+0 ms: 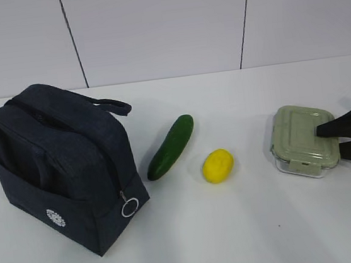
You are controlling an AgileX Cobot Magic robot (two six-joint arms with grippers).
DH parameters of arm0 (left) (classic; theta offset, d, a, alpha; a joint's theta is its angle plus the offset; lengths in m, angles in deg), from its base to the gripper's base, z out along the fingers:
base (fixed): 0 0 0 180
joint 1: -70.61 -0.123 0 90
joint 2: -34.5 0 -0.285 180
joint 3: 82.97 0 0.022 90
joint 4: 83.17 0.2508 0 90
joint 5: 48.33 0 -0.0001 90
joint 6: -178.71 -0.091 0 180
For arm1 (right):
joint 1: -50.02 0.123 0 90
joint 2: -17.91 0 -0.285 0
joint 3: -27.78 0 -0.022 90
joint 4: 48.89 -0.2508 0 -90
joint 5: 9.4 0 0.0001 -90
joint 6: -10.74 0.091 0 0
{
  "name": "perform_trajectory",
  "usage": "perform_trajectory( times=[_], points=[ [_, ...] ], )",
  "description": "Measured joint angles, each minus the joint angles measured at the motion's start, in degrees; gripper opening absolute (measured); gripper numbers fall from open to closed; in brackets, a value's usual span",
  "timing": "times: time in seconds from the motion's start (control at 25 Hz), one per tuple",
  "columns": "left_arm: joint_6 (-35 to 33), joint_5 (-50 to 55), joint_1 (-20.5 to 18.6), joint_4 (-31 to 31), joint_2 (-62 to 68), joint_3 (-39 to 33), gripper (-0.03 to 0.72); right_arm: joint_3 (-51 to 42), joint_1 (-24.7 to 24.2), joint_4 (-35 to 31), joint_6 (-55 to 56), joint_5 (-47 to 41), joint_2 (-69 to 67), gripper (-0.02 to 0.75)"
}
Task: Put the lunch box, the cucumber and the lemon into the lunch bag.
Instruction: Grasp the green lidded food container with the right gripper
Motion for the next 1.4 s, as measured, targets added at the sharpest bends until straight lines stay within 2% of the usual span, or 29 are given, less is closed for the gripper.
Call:
perform_trajectory(
  times=[0.52, 0.84, 1.4],
  points=[
    [0.0, 0.0, 0.0, 0.0, 0.0, 0.0, 0.241, 0.0, 0.0, 0.1, 0.0, 0.0, 0.0, 0.501],
    [0.0, 0.0, 0.0, 0.0, 0.0, 0.0, 0.241, 0.0, 0.0, 0.2, 0.0, 0.0, 0.0, 0.432],
    [0.0, 0.0, 0.0, 0.0, 0.0, 0.0, 0.241, 0.0, 0.0, 0.3, 0.2, -0.2, 0.0, 0.410]
  ],
)
